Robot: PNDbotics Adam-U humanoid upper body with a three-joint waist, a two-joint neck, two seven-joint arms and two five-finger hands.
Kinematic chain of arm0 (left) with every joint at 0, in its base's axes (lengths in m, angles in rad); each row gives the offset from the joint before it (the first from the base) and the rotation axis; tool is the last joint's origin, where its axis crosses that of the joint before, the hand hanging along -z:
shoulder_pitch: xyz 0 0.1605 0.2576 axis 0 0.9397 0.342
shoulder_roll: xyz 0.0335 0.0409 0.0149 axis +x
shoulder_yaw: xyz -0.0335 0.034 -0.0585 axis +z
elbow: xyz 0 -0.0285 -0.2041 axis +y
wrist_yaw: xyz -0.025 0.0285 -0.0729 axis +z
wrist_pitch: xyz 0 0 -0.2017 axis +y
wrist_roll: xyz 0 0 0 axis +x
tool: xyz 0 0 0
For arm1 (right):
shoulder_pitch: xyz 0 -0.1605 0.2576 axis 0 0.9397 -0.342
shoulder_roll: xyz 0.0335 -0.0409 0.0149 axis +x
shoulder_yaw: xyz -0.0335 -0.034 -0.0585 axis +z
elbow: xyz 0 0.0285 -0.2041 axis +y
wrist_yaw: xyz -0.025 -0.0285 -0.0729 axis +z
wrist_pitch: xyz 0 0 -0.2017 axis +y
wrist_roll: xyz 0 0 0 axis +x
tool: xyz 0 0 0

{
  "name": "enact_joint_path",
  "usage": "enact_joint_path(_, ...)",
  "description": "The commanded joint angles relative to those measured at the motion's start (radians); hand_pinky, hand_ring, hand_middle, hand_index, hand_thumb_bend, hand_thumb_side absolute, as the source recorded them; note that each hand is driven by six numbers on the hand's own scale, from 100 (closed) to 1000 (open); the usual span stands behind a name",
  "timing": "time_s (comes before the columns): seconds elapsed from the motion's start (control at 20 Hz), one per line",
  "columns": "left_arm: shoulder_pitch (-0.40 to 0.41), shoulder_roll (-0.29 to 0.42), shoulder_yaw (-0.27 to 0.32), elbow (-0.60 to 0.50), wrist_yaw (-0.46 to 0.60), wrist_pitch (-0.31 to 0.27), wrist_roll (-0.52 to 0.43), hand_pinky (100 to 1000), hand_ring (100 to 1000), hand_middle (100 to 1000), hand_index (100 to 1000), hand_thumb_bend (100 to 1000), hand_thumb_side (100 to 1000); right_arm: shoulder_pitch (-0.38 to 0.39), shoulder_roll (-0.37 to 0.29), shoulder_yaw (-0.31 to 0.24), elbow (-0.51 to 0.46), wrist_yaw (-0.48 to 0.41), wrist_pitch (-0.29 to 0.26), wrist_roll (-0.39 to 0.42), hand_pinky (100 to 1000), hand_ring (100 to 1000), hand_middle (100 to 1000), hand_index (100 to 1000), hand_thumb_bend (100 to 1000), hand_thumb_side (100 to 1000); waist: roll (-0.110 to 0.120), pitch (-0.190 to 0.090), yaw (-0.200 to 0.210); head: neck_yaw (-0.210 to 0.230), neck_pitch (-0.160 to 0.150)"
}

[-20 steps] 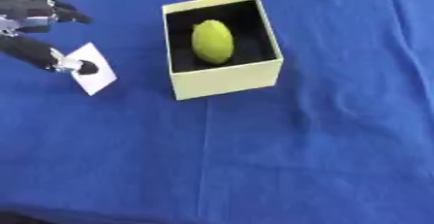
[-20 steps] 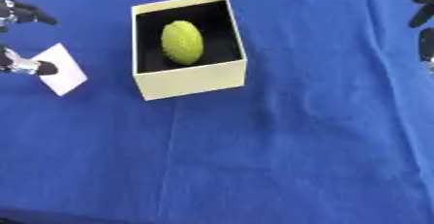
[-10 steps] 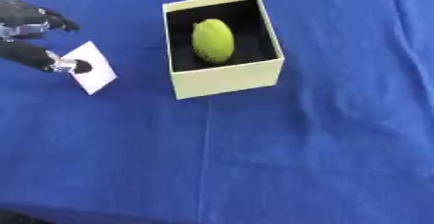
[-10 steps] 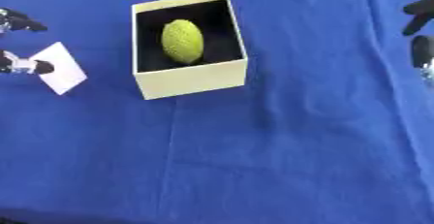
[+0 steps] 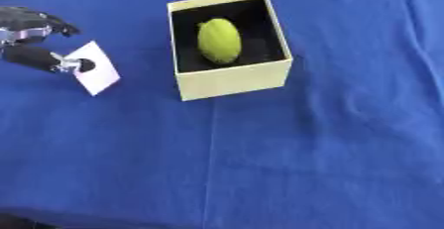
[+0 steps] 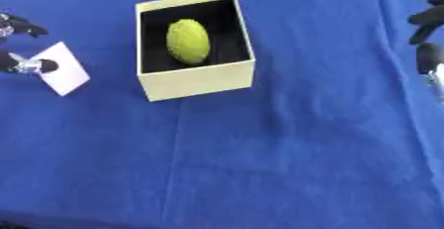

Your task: Pick up objects on the table and place them in the box.

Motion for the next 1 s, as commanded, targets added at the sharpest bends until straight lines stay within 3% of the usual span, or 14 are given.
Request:
enact_joint_path(0.05,-0.018,0.015,0.003,0.003,-0.004,-0.001,-0.004,992,940,871,1000,505,1000,0.000,-0.013,-0.008,-0.015,0.003,0.010,0.004,977,964,501,734,100,470,0.001,-0.017,-0.001,0.004,-0.009)
enact_joint_path(0.55,-0.032,-0.014,-0.018,0.053,-0.057,0.001,-0.011,991,943,874,993,570,1000,0.003,-0.001,-0.005,-0.015,-0.007,0.017,0.024,985,968,503,730,100,470,0.001,-0.016,-0.003,0.008,-0.009)
enact_joint_path(1.0,-0.034,-0.038,-0.025,0.073,-0.066,0.011,-0.005,958,891,745,949,518,1000,0.007,0.009,-0.005,-0.015,-0.015,0.014,0.046,990,972,506,722,100,470,0.000,-0.014,-0.003,0.013,-0.011)
